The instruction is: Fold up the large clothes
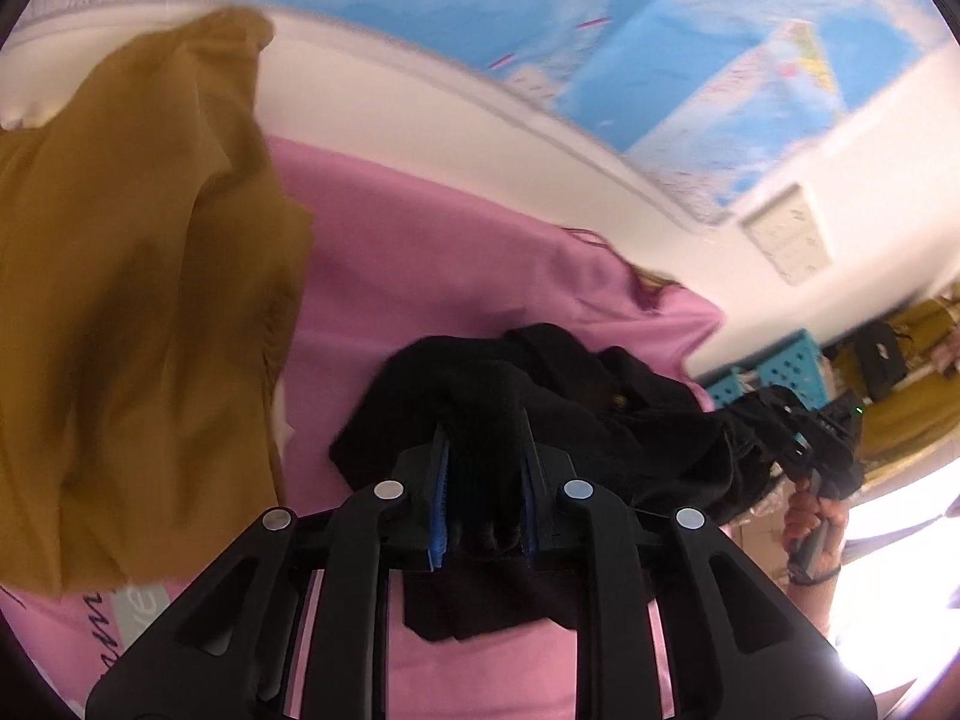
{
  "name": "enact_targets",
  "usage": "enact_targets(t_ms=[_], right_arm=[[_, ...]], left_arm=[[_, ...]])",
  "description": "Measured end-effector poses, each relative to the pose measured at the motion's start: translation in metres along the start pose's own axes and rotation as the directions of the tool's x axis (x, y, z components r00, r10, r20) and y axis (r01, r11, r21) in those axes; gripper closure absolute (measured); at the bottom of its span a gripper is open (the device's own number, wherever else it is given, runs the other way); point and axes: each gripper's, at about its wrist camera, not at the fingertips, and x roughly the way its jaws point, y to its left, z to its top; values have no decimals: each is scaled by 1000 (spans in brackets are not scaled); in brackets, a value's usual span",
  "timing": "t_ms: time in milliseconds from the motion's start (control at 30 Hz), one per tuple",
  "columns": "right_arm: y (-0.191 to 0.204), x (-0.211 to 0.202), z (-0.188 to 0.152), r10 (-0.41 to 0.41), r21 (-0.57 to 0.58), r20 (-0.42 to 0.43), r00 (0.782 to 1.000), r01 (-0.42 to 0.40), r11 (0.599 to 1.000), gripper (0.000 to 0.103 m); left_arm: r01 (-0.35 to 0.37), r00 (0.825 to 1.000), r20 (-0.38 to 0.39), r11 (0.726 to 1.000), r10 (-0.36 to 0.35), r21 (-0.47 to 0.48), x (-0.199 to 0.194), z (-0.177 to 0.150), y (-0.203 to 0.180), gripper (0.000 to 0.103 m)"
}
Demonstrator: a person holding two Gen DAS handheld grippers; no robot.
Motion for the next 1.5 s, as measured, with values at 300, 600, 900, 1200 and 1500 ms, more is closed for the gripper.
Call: enact_targets(t_ms=[300, 600, 900, 1200, 1500], right_arm=[[15, -17, 4, 12, -93, 61, 998, -6, 996, 27], [84, 26, -63, -173, -585, -24, 985, 126, 801, 27], [76, 115, -93, -381, -704, -90, 920, 212, 678, 38], [79, 82, -78, -280, -678, -21, 960, 192, 710, 100], [81, 73, -39, -258, -594, 41, 965, 231, 771, 99]], left_arm=[[-83, 997, 3, 997, 83, 11, 23, 9, 11, 71], [-101, 985, 164, 959, 58, 264, -12, -24, -41, 22], [-152, 985, 13, 836, 171, 526, 62, -75, -96, 33], [-93, 995, 5, 897, 100, 433, 70, -47, -84, 89], [-155, 988, 41, 893, 152, 422, 97, -30, -93, 89]])
